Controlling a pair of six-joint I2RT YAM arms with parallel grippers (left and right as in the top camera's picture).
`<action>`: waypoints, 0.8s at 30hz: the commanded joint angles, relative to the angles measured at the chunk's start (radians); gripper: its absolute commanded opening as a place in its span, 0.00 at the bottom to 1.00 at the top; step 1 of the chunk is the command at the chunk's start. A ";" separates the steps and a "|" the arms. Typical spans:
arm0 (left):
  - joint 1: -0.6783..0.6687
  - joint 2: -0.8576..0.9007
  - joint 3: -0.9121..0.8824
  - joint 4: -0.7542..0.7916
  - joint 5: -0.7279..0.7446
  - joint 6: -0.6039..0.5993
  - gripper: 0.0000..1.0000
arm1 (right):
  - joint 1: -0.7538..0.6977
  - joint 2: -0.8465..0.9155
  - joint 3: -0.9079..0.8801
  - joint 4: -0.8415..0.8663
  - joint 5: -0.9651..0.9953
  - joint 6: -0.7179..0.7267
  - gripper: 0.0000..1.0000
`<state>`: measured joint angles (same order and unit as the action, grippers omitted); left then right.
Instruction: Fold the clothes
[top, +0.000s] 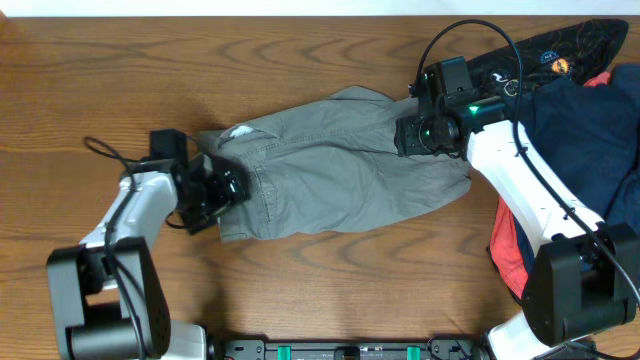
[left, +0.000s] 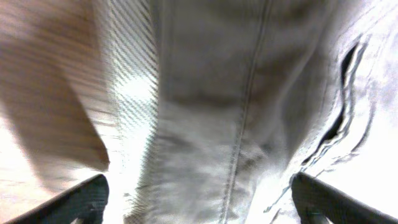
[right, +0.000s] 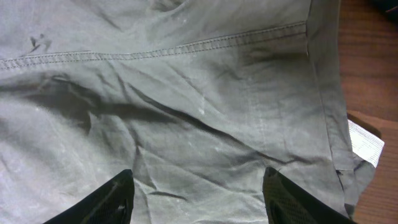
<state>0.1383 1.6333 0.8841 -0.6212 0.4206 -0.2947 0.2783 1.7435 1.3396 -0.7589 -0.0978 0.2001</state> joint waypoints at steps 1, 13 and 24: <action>0.028 -0.044 0.035 -0.002 -0.056 -0.043 0.98 | 0.008 -0.004 0.002 0.000 -0.004 -0.015 0.65; -0.004 0.091 0.000 0.100 -0.042 -0.084 0.86 | 0.011 -0.004 0.002 -0.007 -0.004 -0.014 0.64; -0.023 0.103 0.041 -0.010 -0.004 -0.024 0.06 | 0.013 -0.001 0.002 0.022 -0.097 -0.046 0.39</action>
<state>0.1097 1.7416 0.9108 -0.5690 0.4152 -0.3584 0.2787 1.7435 1.3396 -0.7486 -0.1234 0.1795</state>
